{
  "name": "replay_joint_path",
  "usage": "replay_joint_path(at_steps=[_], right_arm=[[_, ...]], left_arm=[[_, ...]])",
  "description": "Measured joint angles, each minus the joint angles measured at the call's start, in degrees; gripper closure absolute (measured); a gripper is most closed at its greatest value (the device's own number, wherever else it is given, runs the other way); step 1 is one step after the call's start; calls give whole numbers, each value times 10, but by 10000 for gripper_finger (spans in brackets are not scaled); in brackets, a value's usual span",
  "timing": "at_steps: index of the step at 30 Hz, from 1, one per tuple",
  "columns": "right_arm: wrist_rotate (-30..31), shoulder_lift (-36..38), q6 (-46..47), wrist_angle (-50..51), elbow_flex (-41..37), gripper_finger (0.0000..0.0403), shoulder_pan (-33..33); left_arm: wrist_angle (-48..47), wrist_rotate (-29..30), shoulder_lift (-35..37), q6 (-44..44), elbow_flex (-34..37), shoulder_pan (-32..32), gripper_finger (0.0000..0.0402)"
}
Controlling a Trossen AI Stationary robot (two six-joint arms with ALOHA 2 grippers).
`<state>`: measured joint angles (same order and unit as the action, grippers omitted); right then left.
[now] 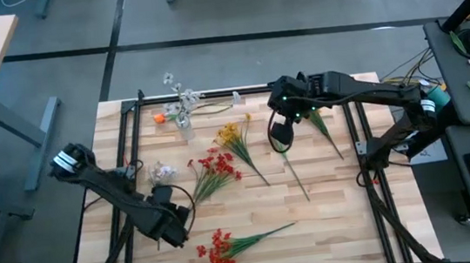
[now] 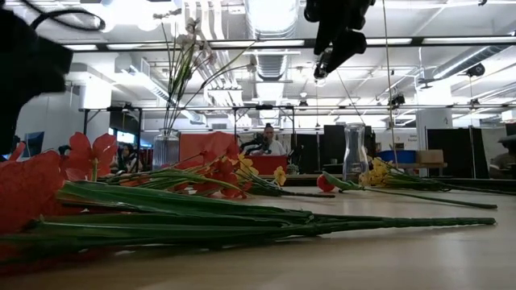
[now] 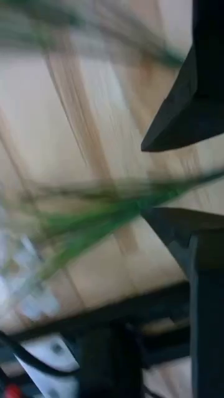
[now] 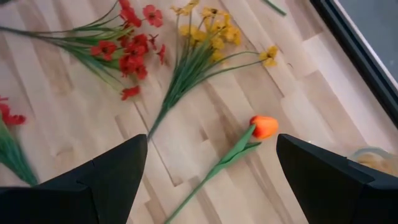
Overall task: Sort flowers into vase by color
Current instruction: Put the white flowers into the left transparent flower vase
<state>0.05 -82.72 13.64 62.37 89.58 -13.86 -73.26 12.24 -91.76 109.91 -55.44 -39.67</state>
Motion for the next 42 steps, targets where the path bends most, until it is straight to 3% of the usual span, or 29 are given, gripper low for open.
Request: replay_joint_path(at_steps=[6, 11, 18, 23, 31, 39, 42], right_arm=[[0, 0, -6, 0, 0, 53, 20], [0, 0, -6, 3, 0, 53, 33], [0, 0, -6, 4, 0, 53, 46], [0, 0, -5, 4, 0, 53, 48], [0, 0, -2, 4, 0, 53, 48], [0, 0, -14, 4, 0, 53, 48], [0, 0, -24, 4, 0, 53, 48]], left_arm=[[10, -34, -26, 17, 29, 6, 215], [98, -34, -13, 27, 88, 8, 216], [113, -31, -18, 57, 121, 8, 232], [121, -24, -18, 46, 123, 8, 264], [128, -21, -19, 44, 125, 8, 387], [71, -23, -19, 46, 106, 7, 398], [33, 6, -8, 32, 70, 2, 399]])
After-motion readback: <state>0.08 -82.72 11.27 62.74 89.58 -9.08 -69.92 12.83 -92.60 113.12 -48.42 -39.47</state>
